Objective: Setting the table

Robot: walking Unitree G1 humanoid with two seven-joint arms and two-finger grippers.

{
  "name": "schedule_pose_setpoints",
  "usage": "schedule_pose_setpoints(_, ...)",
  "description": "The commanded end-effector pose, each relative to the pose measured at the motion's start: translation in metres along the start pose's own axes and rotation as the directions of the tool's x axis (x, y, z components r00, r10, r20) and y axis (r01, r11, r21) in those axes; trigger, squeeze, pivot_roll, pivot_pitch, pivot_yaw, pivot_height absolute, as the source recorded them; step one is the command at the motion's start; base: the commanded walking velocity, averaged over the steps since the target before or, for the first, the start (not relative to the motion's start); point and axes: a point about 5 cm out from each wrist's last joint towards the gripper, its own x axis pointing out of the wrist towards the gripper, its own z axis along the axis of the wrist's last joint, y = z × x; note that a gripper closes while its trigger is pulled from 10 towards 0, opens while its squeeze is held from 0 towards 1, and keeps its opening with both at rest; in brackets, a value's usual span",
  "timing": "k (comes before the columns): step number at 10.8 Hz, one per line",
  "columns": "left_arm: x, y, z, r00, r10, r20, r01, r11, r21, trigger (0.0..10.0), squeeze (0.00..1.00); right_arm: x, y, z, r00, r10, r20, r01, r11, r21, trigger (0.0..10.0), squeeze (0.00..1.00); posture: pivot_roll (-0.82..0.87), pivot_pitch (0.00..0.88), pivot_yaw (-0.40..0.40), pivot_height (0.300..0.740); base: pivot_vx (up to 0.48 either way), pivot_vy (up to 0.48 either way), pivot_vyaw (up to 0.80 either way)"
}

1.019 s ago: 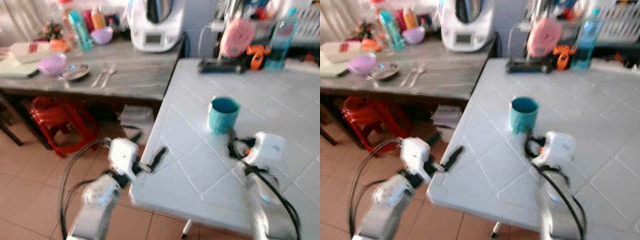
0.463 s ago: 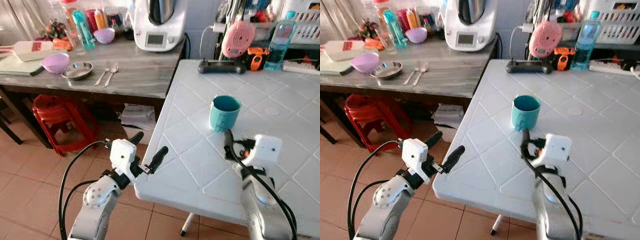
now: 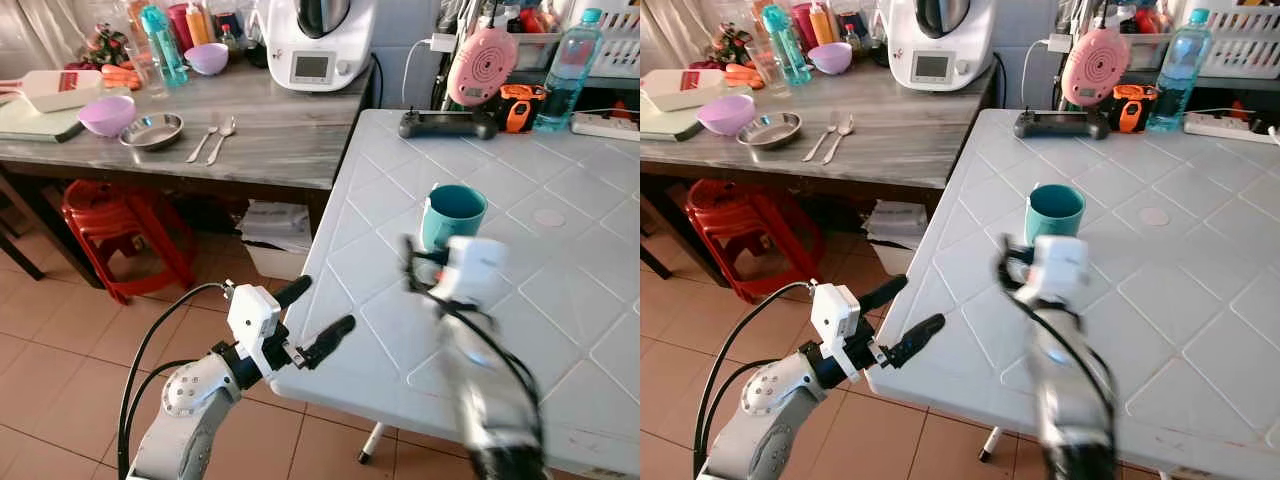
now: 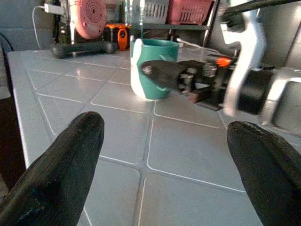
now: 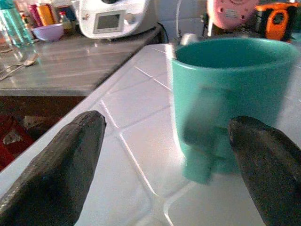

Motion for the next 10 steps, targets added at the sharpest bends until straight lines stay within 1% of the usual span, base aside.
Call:
schedule_pose_setpoints(1, -0.003, -0.002, 0.001, 0.999, -0.03, -0.011, 0.03, 1.0, -0.001, 10.0, 0.0, 0.006, 0.007, 0.001, 1.0, -0.006, -0.001, 0.006, 1.0, -0.018, 10.0, 0.0, 0.03, 0.062, 0.075, 0.74, 0.0, 0.0, 0.0)
schedule_pose_setpoints(2, -0.004, -0.003, 0.002, 0.999, -0.037, -0.013, 0.037, 0.999, -0.004, 10.0, 0.0, 0.01, 0.006, 0.001, 0.999, -0.033, -0.007, 0.033, 0.999, -0.034, 10.0, 0.0, 0.03, 0.061, 0.07, 0.74, 0.0, 0.0, 0.0)
schedule_pose_setpoints(3, -0.005, -0.004, 0.002, 0.999, -0.039, -0.007, 0.039, 0.999, -0.008, 10.0, 0.0, 0.015, 0.001, 0.001, 0.995, -0.095, -0.017, 0.094, 0.994, -0.05, 10.0, 0.0, 0.04, 0.06, 0.063, 0.74, 0.0, 0.0, 0.0)
schedule_pose_setpoints(4, -0.006, -0.004, 0.002, 0.999, -0.046, -0.006, 0.046, 0.999, -0.017, 10.0, 0.0, 0.016, -0.003, 0.0, 0.992, -0.124, -0.014, 0.123, 0.991, -0.062, 10.0, 0.0, 0.04, 0.059, 0.061, 0.74, 0.0, 0.0, 0.0)
schedule_pose_setpoints(5, -0.007, -0.004, 0.002, 0.999, -0.049, -0.004, 0.049, 0.999, -0.017, 10.0, 0.0, 0.015, -0.007, -0.001, 0.991, -0.135, -0.015, 0.134, 0.989, -0.068, 10.0, 0.0, 0.05, 0.058, 0.06, 0.74, 0.0, 0.0, 0.0)
schedule_pose_setpoints(6, -0.008, -0.003, 0.002, 0.999, -0.051, 0.002, 0.051, 0.999, -0.015, 10.0, 0.0, 0.012, -0.015, -0.004, 0.986, -0.167, -0.014, 0.166, 0.983, -0.076, 10.0, 0.0, 0.04, 0.058, 0.064, 0.74, 0.0, 0.0, 0.0)
schedule_pose_setpoints(10, -0.009, 0.002, 0.001, 1.0, -0.017, 0.004, 0.017, 1.0, 0.004, 10.0, 0.0, 0.015, -0.024, 0.0, 0.978, -0.21, 0.01, 0.21, 0.973, -0.09, 10.0, 0.0, 0.04, 0.05, 0.077, 0.74, 0.0, 0.0, 0.0)
